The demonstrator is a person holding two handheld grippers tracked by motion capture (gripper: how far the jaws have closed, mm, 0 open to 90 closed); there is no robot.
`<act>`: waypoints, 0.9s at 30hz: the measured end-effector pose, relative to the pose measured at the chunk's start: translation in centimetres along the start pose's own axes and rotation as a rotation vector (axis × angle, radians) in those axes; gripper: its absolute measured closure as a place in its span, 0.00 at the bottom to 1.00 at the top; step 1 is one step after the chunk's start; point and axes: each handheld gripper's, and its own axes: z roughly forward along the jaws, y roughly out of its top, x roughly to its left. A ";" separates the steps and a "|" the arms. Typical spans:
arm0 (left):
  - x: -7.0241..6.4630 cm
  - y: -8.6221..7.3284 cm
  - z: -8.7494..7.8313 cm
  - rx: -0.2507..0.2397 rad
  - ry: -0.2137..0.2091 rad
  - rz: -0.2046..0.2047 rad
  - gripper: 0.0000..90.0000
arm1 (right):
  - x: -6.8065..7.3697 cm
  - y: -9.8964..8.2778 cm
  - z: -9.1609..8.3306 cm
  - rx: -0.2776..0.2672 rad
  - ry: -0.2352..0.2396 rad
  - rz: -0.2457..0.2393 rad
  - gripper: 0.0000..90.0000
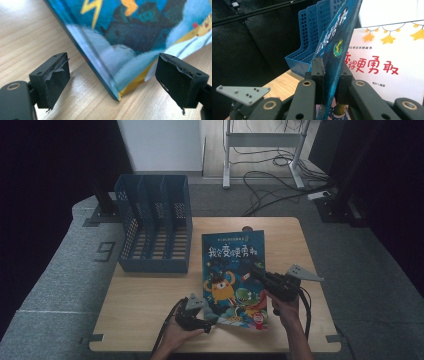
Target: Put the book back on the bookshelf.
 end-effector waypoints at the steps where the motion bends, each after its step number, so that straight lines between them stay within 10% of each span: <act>1: -0.1 0.0 0.0 0.003 0.002 0.004 0.13 | -0.1 0.0 0.0 0.001 -0.003 0.001 0.88; 27: -1.2 0.2 0.4 0.050 -0.009 0.055 0.10 | -0.7 -0.3 0.1 0.017 -0.043 0.015 0.86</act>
